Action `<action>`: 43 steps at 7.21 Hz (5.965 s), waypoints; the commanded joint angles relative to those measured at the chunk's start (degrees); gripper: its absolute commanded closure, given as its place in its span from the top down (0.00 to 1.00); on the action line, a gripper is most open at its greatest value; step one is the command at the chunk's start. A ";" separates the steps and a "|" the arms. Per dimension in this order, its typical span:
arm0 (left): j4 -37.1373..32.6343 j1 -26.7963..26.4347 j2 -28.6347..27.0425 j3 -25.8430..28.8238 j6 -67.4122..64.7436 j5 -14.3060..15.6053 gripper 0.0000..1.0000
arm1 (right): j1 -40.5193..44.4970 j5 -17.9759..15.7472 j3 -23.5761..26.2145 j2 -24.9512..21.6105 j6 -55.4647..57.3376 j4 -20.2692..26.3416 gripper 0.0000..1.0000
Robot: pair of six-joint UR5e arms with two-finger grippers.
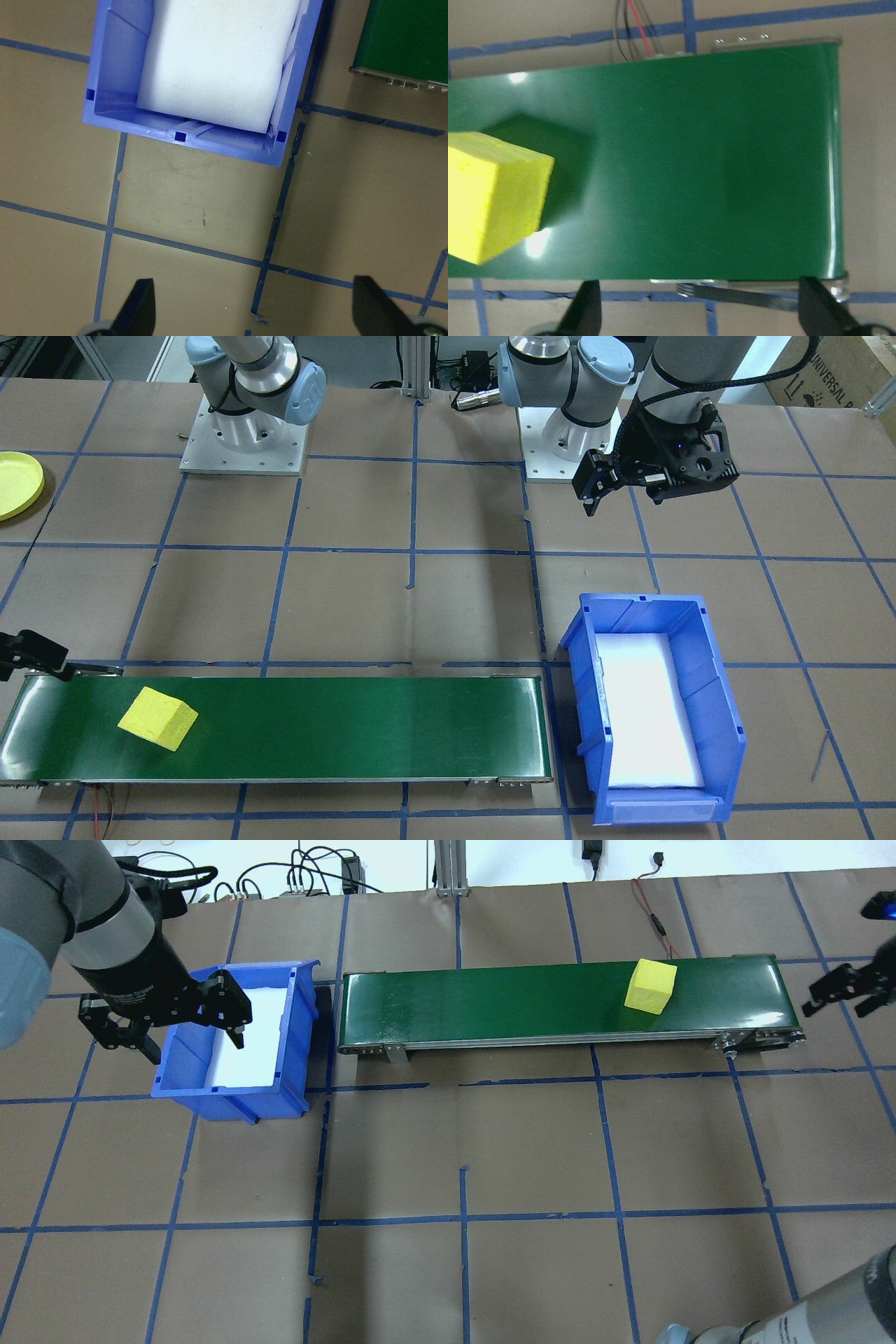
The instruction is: Move block left to right into plate
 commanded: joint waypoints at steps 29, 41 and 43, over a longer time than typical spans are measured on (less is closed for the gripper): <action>1.25 -0.80 -0.42 -0.43 11.25 -0.37 1.00 | -60.35 -12.72 22.38 -5.26 -48.04 -7.14 1.00; 1.07 -0.72 -0.59 -0.43 11.34 -0.29 1.00 | 1.99 -10.42 7.35 -24.66 -8.10 18.96 1.00; 1.16 -0.54 -0.59 -0.43 11.17 -0.37 1.00 | 14.30 -10.17 5.51 -26.54 3.84 19.32 1.00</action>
